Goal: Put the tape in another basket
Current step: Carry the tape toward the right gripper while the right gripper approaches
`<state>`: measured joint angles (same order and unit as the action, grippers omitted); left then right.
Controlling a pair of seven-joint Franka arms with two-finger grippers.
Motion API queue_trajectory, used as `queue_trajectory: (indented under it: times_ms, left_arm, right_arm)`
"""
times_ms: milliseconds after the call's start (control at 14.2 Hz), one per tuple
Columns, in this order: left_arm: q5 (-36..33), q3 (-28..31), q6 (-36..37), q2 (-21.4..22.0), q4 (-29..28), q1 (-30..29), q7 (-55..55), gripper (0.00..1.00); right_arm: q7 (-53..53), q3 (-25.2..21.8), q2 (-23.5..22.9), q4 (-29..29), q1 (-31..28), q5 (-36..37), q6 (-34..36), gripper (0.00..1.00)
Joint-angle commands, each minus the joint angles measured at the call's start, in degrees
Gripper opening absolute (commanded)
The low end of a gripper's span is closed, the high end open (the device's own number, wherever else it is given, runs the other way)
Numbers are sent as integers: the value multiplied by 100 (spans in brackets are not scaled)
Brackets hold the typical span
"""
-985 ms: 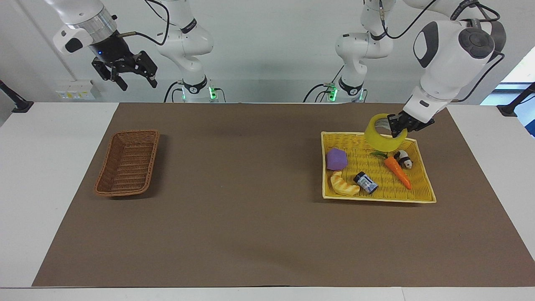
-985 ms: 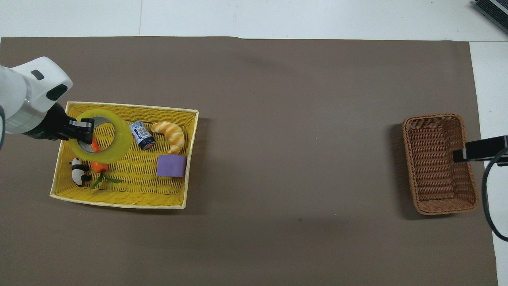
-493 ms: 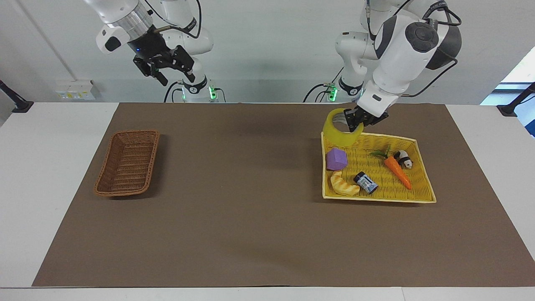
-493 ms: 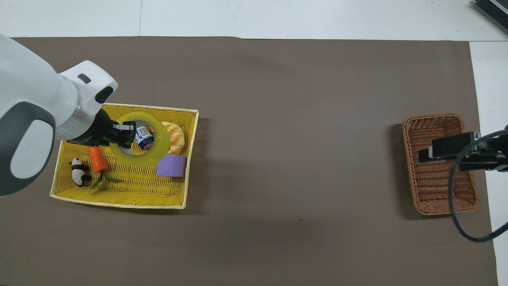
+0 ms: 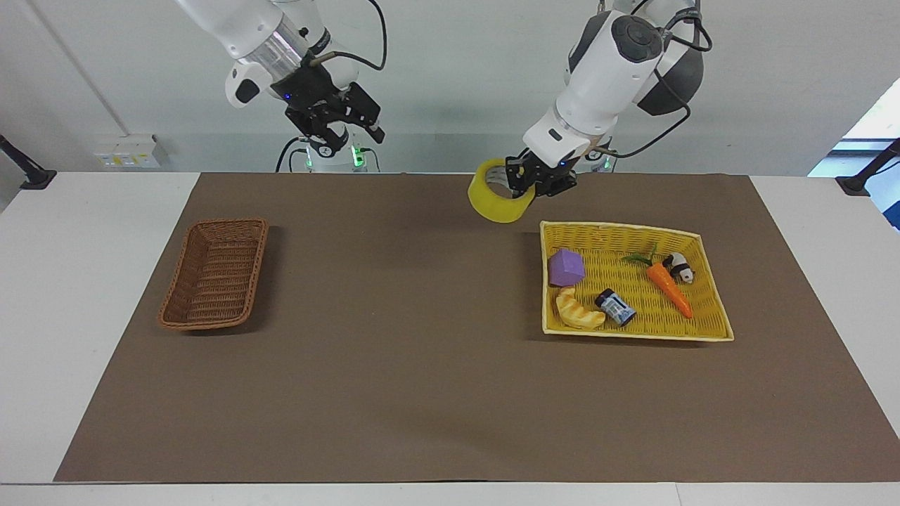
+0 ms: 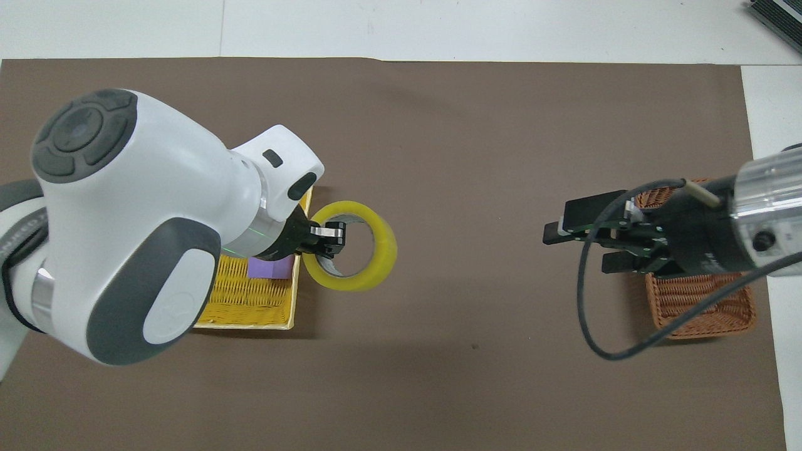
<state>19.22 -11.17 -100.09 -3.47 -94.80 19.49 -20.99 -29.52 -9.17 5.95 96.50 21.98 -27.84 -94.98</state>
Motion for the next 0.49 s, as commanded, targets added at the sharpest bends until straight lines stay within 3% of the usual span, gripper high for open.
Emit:
queue_trajectory:
  times_ms: [0, 211, 422]
  left_arm:
    - [528, -52, -107, 101, -29, 151, 16, 0]
    - [847, -167, -448, 57, -126, 352, 86, 0]
    - [1066, -167, -572, 13, -214, 529, 279, 0]
  right_arm:
    - [-97, -23, -111, 396, 271, -344, -555, 100]
    - [-72, -23, -156, 545, 351, -546, -609, 100]
    - [174, -41, -95, 782, 219, -1301, -618, 100]
